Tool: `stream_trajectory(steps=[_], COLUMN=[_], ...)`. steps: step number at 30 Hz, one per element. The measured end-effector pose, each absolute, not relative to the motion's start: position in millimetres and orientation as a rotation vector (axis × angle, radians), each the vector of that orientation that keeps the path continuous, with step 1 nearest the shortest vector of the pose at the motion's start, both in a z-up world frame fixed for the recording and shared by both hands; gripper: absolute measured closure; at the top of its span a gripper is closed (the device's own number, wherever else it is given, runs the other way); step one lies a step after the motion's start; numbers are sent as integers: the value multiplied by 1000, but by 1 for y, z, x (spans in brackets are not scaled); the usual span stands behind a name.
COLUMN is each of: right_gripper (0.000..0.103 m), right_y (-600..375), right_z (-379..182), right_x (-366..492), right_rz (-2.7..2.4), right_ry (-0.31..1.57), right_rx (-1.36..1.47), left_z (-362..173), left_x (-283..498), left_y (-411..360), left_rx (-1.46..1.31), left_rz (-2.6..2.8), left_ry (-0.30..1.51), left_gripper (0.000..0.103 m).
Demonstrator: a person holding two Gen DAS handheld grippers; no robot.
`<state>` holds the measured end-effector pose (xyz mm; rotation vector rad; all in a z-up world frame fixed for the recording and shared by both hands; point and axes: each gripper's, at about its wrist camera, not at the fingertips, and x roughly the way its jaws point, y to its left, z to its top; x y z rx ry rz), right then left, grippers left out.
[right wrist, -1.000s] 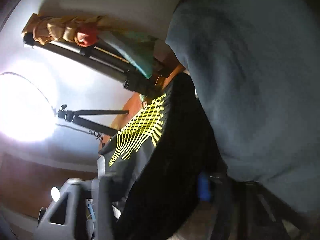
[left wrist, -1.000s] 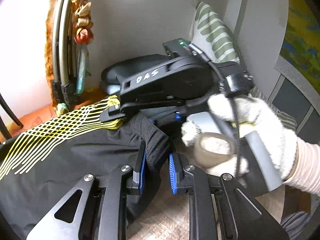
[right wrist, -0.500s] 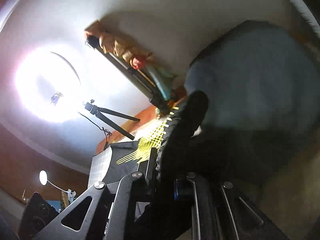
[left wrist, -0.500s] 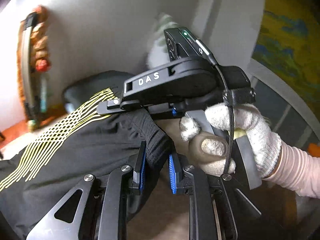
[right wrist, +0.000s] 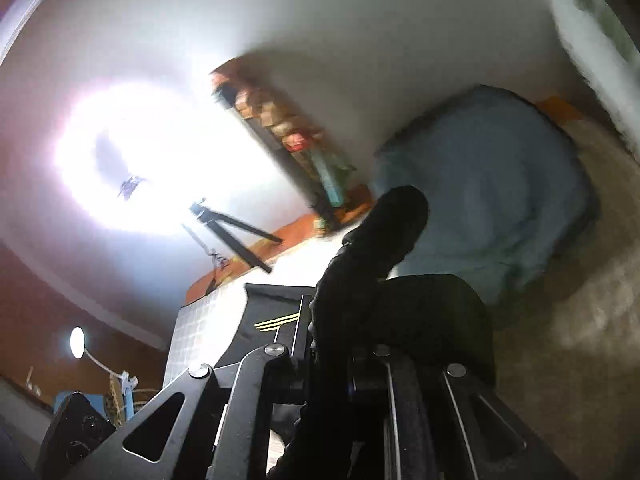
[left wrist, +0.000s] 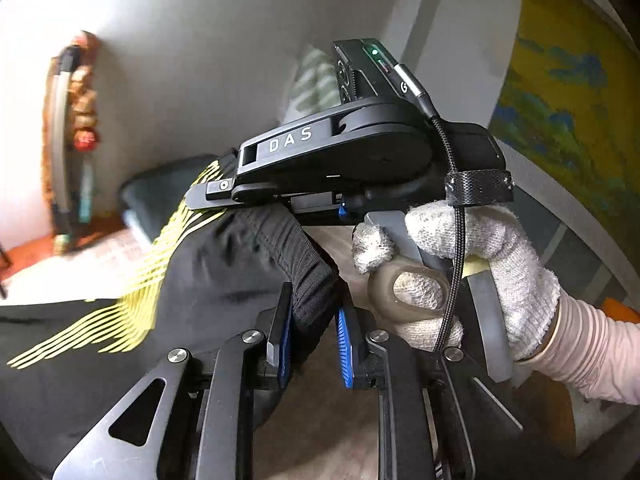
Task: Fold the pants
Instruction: 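Grasp the elastic waistband with the left gripper while the right gripper grasps beside it, then fold the waistband toward the leg hems with both grippers and release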
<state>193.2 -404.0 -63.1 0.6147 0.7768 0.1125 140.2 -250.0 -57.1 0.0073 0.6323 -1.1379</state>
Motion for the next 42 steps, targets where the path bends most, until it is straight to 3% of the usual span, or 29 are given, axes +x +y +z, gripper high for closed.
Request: stream_trajectory(steps=[9, 31, 33, 36, 42], right_gripper=[93, 92, 85, 53, 50], right_y=[-295, -144, -142, -152, -210], right_z=[-57, -177, -182, -176, -135], right_x=[245, 359, 364, 364, 330], right_rz=[214, 228, 259, 343, 454], right_ry=[807, 1048, 1053, 1011, 880], right_rx=[494, 324, 325, 384, 457], left_z=[-64, -160, -165, -171, -172], left_x=[165, 246, 250, 261, 256], left_y=[-154, -22, -16, -9, 10], left_rx=[-95, -299, -301, -319, -350], left_rz=[-968, -654, -628, -600, -538], left_ry=[626, 817, 827, 845, 862], left_gripper=[86, 86, 86, 86, 86])
